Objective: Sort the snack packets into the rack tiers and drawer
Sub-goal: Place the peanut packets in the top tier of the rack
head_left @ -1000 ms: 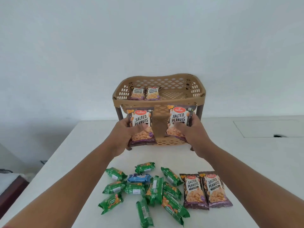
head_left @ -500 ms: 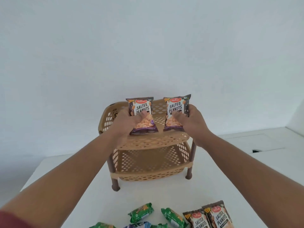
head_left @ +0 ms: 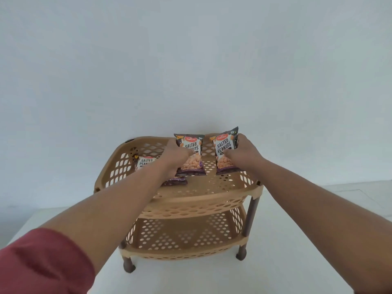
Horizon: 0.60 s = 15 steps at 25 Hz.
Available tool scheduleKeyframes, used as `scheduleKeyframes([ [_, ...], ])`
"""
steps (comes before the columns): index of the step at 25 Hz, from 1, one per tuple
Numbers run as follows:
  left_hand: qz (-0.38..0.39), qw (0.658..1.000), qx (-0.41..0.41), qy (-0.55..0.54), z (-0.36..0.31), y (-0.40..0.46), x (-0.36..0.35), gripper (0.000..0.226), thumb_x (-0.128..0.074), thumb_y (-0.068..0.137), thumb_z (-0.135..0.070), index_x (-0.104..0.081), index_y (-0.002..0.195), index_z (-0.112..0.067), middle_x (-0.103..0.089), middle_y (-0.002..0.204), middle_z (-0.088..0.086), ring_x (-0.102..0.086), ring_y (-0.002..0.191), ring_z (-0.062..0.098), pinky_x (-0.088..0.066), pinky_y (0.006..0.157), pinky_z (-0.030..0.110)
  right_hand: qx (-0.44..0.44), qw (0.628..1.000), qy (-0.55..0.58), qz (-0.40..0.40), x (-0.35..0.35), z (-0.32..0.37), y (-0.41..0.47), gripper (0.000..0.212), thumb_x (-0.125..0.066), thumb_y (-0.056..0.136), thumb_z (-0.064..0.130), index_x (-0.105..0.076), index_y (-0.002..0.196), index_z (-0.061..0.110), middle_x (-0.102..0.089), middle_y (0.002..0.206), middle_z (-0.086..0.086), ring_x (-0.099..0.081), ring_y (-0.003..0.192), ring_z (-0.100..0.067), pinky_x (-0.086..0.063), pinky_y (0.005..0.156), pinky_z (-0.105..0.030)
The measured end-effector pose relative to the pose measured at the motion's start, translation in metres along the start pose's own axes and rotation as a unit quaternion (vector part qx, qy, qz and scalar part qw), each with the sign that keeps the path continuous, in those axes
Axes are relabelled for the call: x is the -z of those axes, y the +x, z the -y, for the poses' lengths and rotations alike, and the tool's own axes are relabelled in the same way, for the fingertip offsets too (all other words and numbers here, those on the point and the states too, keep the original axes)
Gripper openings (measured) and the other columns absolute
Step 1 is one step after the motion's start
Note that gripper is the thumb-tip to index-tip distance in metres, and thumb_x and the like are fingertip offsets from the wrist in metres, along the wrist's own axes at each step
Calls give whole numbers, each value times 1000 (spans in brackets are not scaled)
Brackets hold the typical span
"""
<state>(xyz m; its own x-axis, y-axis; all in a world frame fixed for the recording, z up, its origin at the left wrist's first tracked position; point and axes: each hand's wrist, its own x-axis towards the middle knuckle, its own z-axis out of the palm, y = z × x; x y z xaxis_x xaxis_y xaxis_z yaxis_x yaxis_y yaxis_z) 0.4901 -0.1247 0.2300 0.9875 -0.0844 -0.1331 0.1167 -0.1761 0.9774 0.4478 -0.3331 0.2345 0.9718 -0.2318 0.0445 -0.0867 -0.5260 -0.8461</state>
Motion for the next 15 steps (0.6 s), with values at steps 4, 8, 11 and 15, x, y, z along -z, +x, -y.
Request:
scheduleKeyframes([
  [4,-4,998,-3,59,5,23,-15,79,-68,96,-11,-14,153,-16,-35,154,19,-46,123,29,-40,97,39,26,994,-109,14,-11,-1,29,41,-54,94,7,-35,130,9,-63,116,-14,-63,95,-29,-51,63,-34],
  [8,20,990,-22,140,17,38,-19,100,-66,97,-11,9,160,-31,-21,166,17,-39,142,34,-39,97,36,-5,983,-176,57,-26,-2,38,88,-47,99,10,17,159,18,-59,81,-10,-57,63,-16,-41,49,-28],
  [11,29,967,-64,245,23,47,-19,91,-66,98,-17,-2,161,-33,-17,167,16,-56,123,26,-46,69,11,-28,977,-197,82,-31,-5,42,91,-41,99,8,29,156,23,-54,69,-9,-53,56,-16,-38,47,-29],
  [15,15,926,-82,368,25,44,-24,68,-66,98,-29,-32,156,-26,-7,163,13,-51,130,40,-44,97,28,-46,976,-192,95,-30,-8,50,87,-36,97,3,20,159,25,-53,111,-25,-58,73,-22,-45,60,-32],
])
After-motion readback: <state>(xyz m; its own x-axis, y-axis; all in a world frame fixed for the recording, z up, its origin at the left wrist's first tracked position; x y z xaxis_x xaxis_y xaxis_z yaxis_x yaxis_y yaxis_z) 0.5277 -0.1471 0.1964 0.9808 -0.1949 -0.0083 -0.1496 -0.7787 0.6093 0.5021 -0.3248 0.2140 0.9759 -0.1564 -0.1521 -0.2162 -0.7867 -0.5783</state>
